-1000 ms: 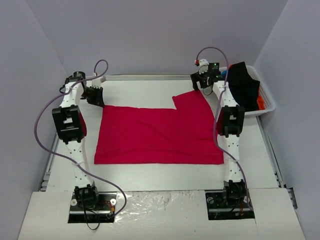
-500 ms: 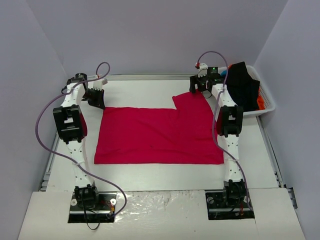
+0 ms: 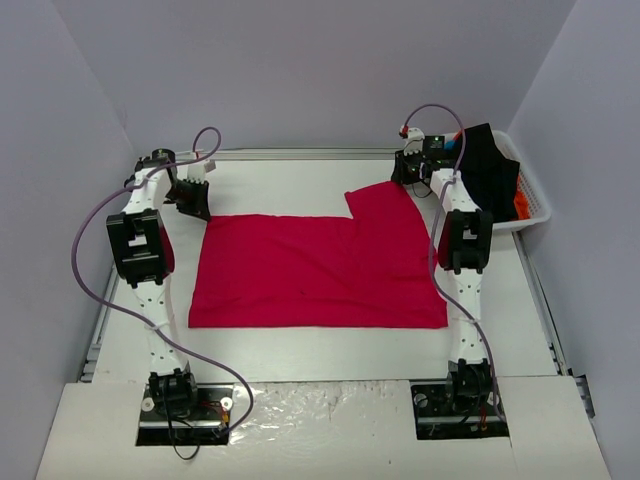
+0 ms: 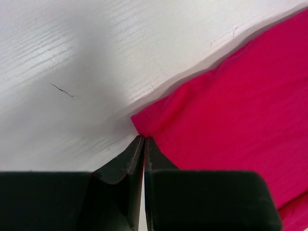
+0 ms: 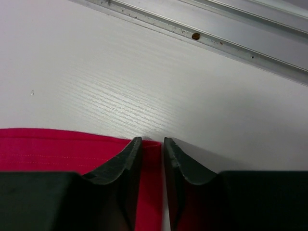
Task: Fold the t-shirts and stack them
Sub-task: Grap the side of the flattened tshirt furthest away from the robot with both arms
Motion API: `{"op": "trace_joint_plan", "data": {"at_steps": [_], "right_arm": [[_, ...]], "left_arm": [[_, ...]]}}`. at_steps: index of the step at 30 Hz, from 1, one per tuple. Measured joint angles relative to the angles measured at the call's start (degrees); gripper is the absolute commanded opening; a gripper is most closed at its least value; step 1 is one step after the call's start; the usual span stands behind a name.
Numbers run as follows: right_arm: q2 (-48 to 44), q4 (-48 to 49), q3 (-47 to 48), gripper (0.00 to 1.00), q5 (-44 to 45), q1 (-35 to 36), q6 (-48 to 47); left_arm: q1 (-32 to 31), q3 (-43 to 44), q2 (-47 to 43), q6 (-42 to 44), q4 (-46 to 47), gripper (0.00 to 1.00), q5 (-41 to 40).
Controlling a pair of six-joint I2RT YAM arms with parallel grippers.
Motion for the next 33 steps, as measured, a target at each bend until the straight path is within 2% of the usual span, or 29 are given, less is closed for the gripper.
{"op": "trace_joint_plan", "data": {"at_steps": [2, 6, 16, 21, 27, 33], "right_arm": [[-0.13, 0.0, -0.26, 0.16, -0.09, -0.13, 0.31], [-0.24, -0.37, -0.39, 0.01, -0.15, -0.35, 0.48], [-1.2, -2.78, -0.66, 0.0, 0.52, -0.39, 0.13], [-3.37, -6.27, -1.07, 0.0, 1.55, -0.39, -0.46], [-13.2, -8.13, -6.27, 0.0, 1.55, -0.39, -0.83], [-25.27, -8.26, -14.78, 0.0, 1.03, -0.39, -1.18]], "left_arm": [[0.0, 0.0, 0.0, 0.0, 0.02, 0.02, 0.02], [0.0, 0.0, 0.0, 0.0, 0.07, 0.02, 0.15], [-0.04, 0.68, 0.02, -1.9, 0.61, 0.02, 1.16], [-0.57, 6.49, 0.02, -3.87, -0.13, 0.02, 2.8], [-1.4, 8.41, -1.09, -4.28, -0.42, 0.02, 3.65], [-1.53, -0.94, -7.23, -3.23, 0.11, 0.02, 4.48]]}}
